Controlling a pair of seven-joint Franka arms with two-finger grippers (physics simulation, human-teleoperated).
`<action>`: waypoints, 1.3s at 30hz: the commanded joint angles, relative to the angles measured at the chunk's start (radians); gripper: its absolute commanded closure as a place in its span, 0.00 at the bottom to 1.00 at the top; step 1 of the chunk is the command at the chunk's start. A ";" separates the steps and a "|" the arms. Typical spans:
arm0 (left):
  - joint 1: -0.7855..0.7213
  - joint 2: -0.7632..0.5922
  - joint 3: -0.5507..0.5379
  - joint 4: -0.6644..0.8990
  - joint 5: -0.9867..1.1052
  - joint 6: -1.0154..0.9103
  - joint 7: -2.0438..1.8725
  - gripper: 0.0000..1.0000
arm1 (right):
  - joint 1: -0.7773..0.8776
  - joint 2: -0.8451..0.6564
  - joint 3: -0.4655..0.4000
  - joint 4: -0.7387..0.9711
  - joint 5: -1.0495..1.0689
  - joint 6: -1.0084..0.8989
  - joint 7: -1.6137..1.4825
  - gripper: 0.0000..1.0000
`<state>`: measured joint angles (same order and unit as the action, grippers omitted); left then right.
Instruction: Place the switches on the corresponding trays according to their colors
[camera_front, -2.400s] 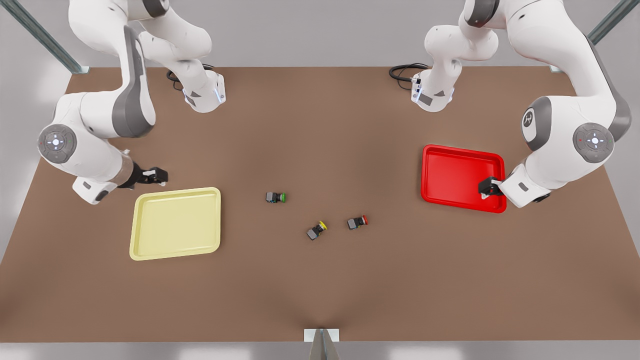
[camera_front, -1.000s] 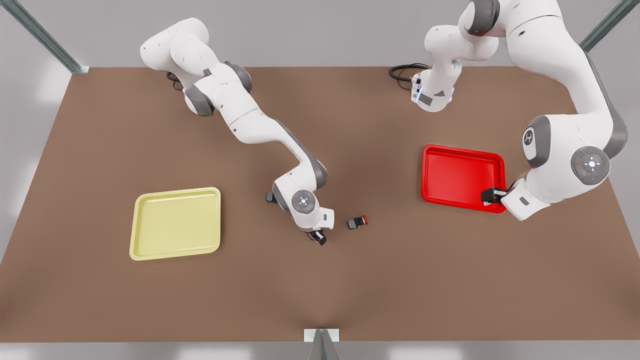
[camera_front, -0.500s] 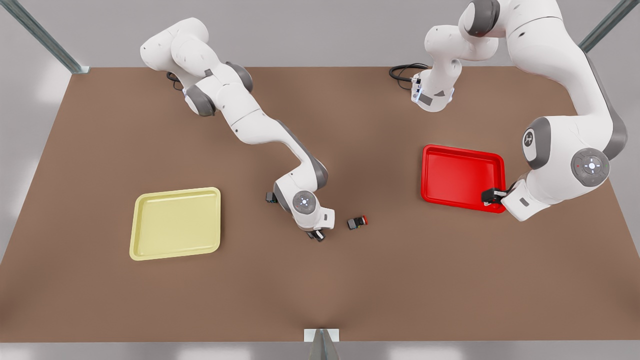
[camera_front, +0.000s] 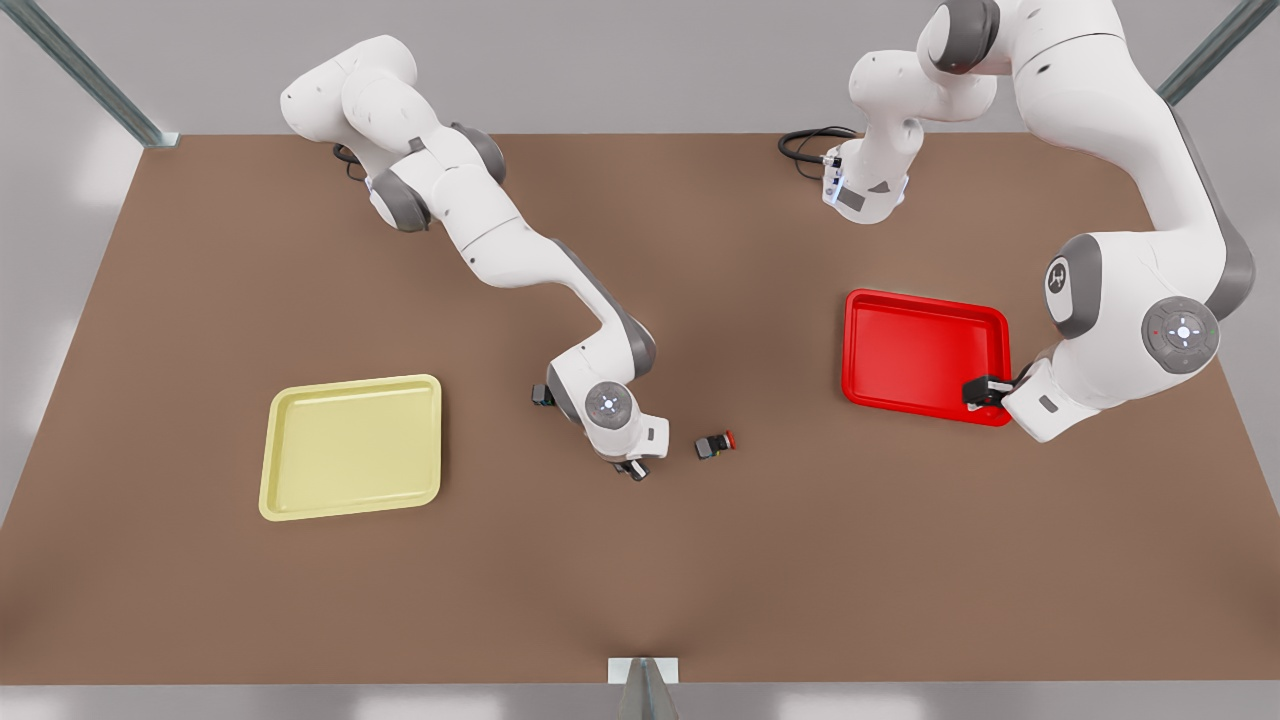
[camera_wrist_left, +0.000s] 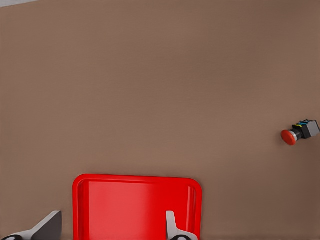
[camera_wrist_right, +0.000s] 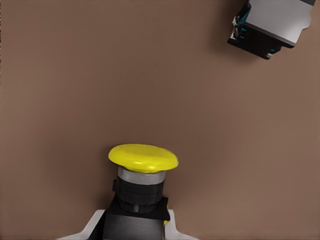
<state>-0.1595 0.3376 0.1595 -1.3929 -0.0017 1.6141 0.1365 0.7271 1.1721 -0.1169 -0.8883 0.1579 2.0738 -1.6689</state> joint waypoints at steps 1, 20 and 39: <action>0.000 0.000 0.000 0.000 0.000 0.001 0.000 0.00 | 0.000 0.000 -0.001 0.000 0.000 0.000 0.000 0.50; -0.018 0.005 -0.038 -0.005 -0.047 0.004 0.046 0.00 | -0.075 -0.216 0.006 -0.247 0.045 0.005 0.005 0.49; -0.400 0.413 -0.193 -0.023 0.022 0.555 0.374 0.00 | -0.431 -0.661 -0.064 -1.035 0.028 0.193 -0.413 0.49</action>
<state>-0.5599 0.7565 -0.0337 -1.4159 -0.0131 2.1818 0.5121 0.2939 0.5066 -0.1830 -1.9448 0.1850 2.2880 -2.0919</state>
